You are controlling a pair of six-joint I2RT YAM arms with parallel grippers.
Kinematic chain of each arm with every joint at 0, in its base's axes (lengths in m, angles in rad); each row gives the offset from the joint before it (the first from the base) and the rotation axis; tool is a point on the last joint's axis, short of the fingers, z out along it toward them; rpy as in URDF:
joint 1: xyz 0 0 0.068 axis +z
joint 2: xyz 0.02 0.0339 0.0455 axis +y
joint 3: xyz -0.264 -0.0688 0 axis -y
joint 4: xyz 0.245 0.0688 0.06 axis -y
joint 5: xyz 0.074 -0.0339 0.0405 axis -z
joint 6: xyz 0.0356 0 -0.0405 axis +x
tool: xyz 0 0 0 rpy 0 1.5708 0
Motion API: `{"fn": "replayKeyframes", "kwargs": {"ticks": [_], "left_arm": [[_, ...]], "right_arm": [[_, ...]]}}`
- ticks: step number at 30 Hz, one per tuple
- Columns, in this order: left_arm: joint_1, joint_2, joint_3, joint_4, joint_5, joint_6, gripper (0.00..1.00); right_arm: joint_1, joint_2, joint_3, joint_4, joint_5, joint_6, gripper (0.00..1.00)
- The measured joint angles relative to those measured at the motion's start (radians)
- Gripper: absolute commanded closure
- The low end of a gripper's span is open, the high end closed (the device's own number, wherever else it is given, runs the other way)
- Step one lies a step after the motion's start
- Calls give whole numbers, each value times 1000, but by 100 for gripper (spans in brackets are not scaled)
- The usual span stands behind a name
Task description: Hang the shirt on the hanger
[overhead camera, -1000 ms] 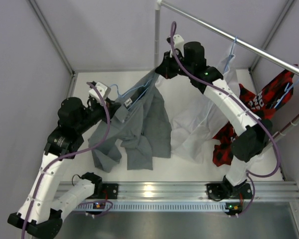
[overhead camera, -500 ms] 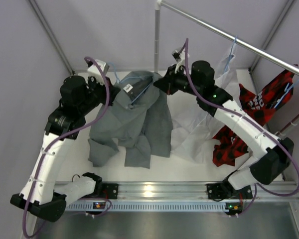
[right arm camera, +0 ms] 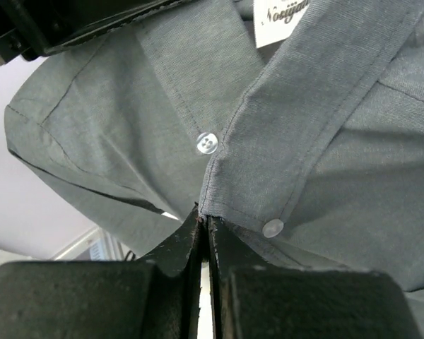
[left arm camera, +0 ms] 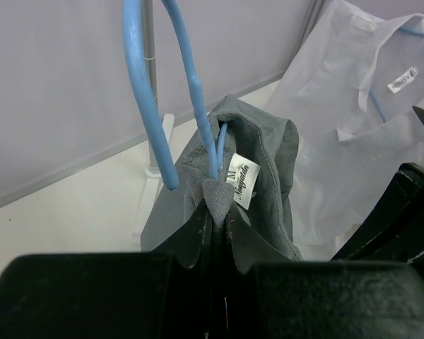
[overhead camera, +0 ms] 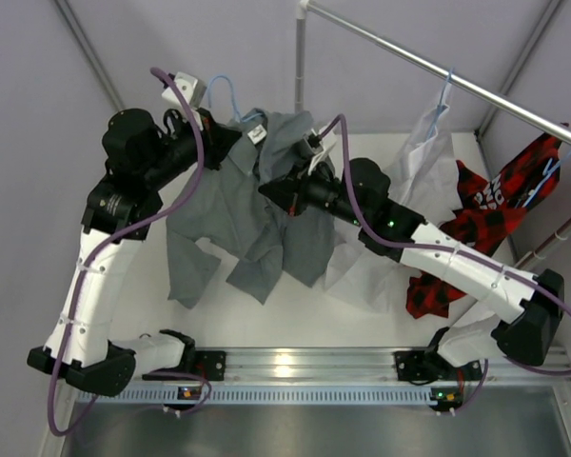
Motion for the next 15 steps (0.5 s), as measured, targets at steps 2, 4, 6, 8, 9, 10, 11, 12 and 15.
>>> {"fn": "replayKeyframes", "kwargs": {"ticks": [2,4,6,8,9,10,11,12,15], "left_arm": [[2,-25,-52,34,23,14,100],[4,-58,-112,62,38,41,100],[6,-85,-152,66,46,73,100],[8,-105,-177,69,51,116,100],[10,-114,-188,77,58,134,100],[13,-122,-204,90,66,150,100],[16,-129,-221,106,85,165,100],[19,-132,-237,120,106,176,100],[26,-131,-290,174,214,202,100]], "right_arm": [[-1,0,-2,-14,14,-7,75],[-24,-10,-21,-23,3,-15,61],[-56,-38,-52,-44,-19,-28,59],[-113,-77,-76,-92,-54,-54,59],[-145,-93,-76,-121,-73,-69,60],[-186,-111,-72,-147,-105,-87,60],[-225,-128,-66,-174,-141,-102,60],[-268,-143,-60,-196,-183,-114,59],[-380,-184,-44,-246,-320,-141,57]]}}
